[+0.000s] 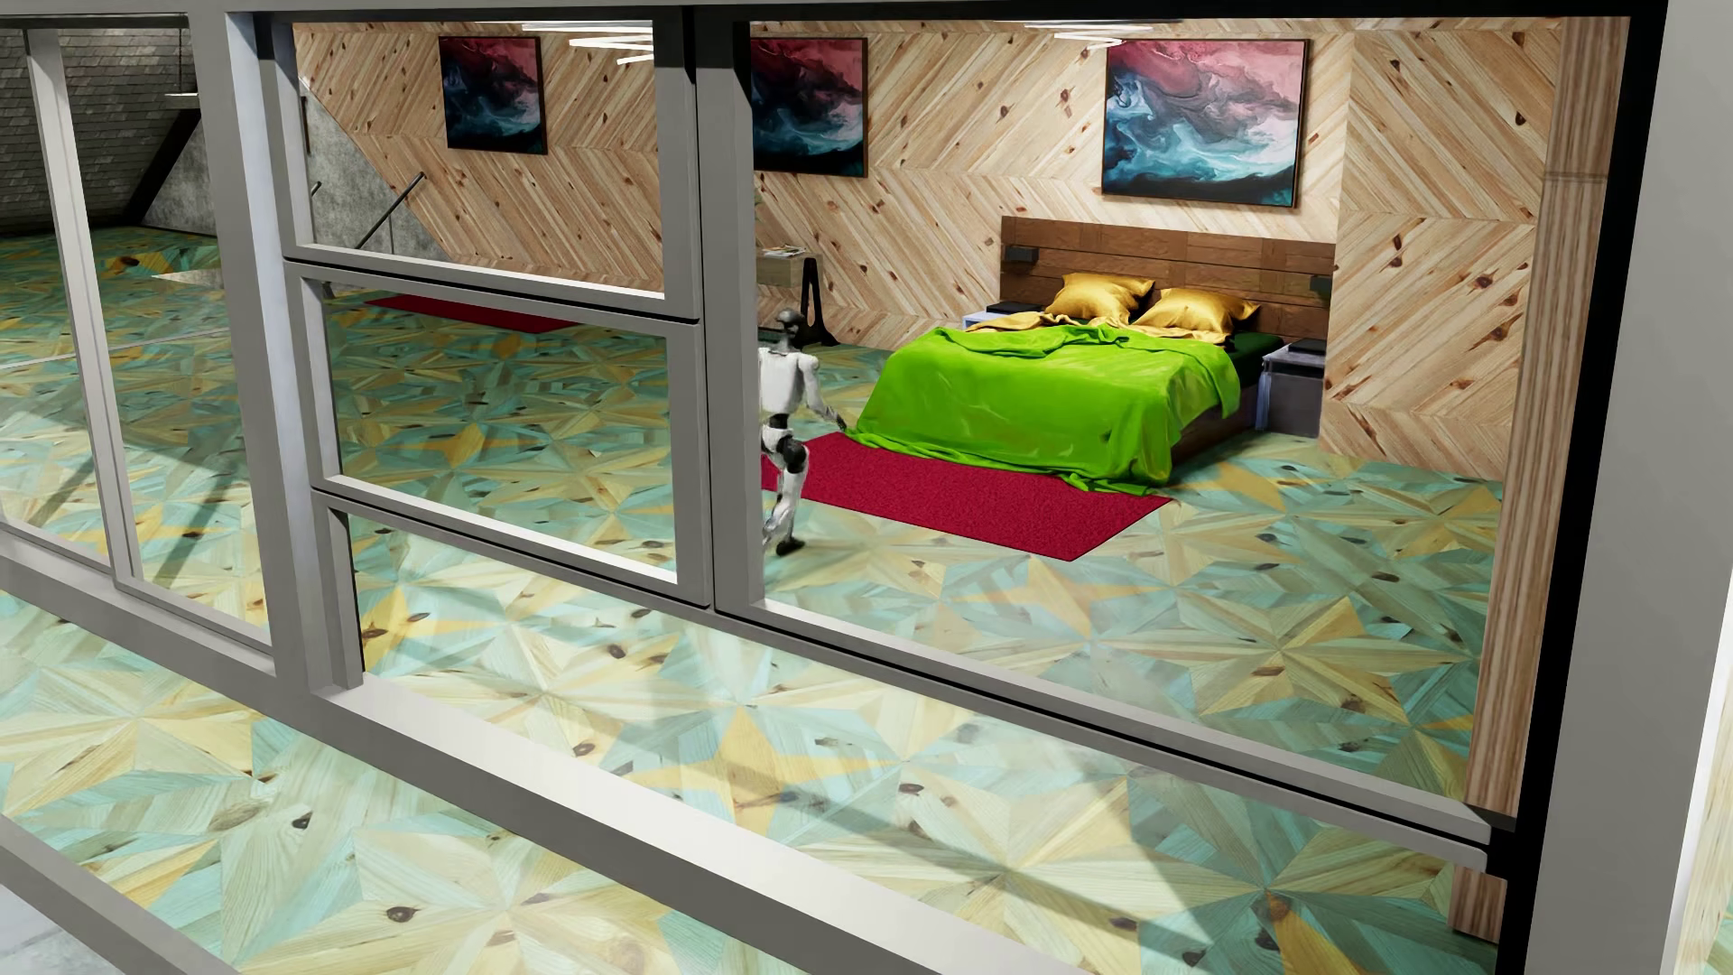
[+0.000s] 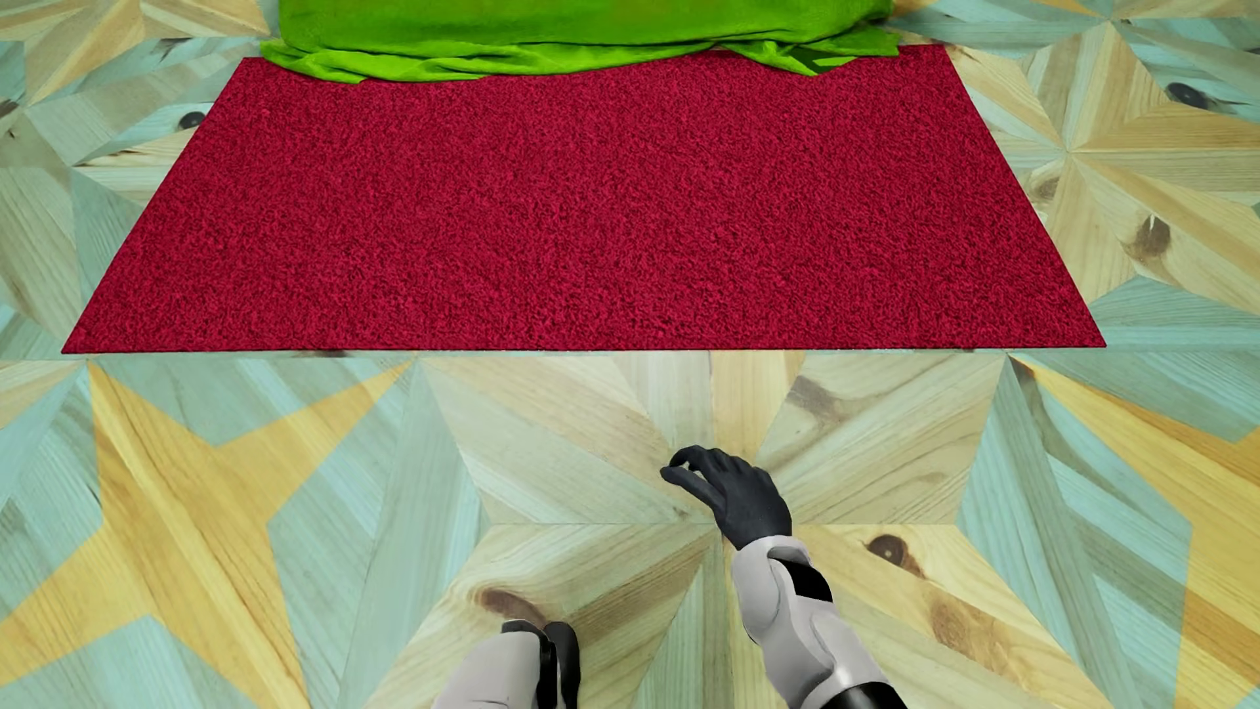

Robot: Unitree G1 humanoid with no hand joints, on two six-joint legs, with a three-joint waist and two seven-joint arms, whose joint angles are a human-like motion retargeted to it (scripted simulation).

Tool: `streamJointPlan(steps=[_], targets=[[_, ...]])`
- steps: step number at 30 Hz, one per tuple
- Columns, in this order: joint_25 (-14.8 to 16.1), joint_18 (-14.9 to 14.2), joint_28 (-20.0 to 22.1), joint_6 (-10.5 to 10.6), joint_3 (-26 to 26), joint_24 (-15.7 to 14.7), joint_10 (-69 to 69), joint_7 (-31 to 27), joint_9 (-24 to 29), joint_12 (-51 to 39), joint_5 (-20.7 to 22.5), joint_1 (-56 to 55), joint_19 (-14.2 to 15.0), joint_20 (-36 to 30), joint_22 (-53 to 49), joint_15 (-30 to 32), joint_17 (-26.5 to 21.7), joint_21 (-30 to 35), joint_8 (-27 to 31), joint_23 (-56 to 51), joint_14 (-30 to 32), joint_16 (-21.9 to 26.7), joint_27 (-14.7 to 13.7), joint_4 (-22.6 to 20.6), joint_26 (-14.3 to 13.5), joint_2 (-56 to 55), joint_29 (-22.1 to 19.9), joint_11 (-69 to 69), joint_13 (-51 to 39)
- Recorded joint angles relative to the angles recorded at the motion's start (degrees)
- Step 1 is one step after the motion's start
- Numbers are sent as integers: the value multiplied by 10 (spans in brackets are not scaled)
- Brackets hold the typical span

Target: Move towards the bed

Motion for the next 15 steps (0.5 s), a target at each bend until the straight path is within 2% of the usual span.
streamJointPlan(steps=[1, 2, 3, 4, 5, 6, 7, 8, 10, 11, 12, 13, 14, 15], targets=[[-4, 14, -18, -12, 4, 14, 15, 20, 3, -27, -16, 34, -4, 0, 8, 6, -2, 12, -17, 48, -41, -2, 36, -7, 1, -79, 14, 112, 18], [-9, 18, -23, -23, 4, 34, 0, 38, 5, -59, -33, 82, -29, -2, 8, -39, 1, 26, -25, 115, -72, 1, 73, -19, 2, -165, 33, 186, 32], [-18, 20, -9, -32, 1, 52, -33, 50, 5, -92, -52, 139, -64, -3, -2, -79, 4, 45, -43, 192, -92, 5, 105, -36, 1, -247, 65, 216, 44], [-36, 22, 19, -38, -6, 59, -74, 55, 4, -123, -68, 198, -91, 0, -19, -111, 1, 73, -63, 265, -104, 9, 116, -55, -7, -319, 113, 202, 58], [-59, 23, 47, -42, -14, 55, -111, 53, 2, -155, -78, 252, -108, 5, -38, -143, -10, 106, -82, 320, -113, 13, 103, -74, -26, -381, 165, 154, 79], [-75, 23, 61, -45, -24, 42, -140, 44, -1, -189, -86, 299, -125, 5, -61, -171, -24, 125, -99, 352, -123, 18, 78, -90, -50, -431, 203, 77, 106], [-72, 22, 63, -46, -36, 24, -166, 28, -3, -223, -94, 345, -124, -3, -94, -185, -37, 117, -109, 359, -133, 26, 61, -104, -76, -468, 217, -25, 138], [-50, 21, 63, -46, -48, 7, -192, 8, -6, -256, -100, 391, -129, -18, -130, -192, -46, 80, -106, 346, -141, 38, 62, -113, -98, -490, 200, -149, 176], [-2, 20, 82, -40, -73, -19, -239, -34, -9, -305, -106, 484, -142, -45, -200, -185, -46, -8, -81, 309, -130, 65, 96, -116, -122, -501, 114, -370, 249], [-1, 15, 102, -34, -85, -33, -234, -51, -9, -314, -113, 524, -140, -49, -225, -172, -42, -32, -92, 306, -108, 73, 118, -109, -120, -505, 84, -384, 273], [-10, 8, 120, -26, -96, -49, -200, -69, -10, -309, -116, 548, -152, -48, -240, -148, -35, -42, -115, 320, -60, 77, 138, -95, -109, -509, 81, -327, 284], [-22, -3, 131, -12, -104, -66, -127, -82, -9, -293, -111, 549, -152, -45, -249, -112, -25, -45, -135, 344, 18, 81, 148, -75, -94, -509, 101, -255, 281], [-33, -33, 131, 5, -108, -76, -10, -85, -6, -267, -99, 517, -153, -44, -251, -106, -14, -45, -154, 367, 122, 86, 144, -49, -78, -498, 136, -193, 264], [-46, -64, 121, 24, -107, -77, 128, -86, -2, -241, -80, 452, -162, -49, -243, -135, -5, -42, -172, 378, 208, 91, 125, -19, -64, -475, 170, -153, 235]])
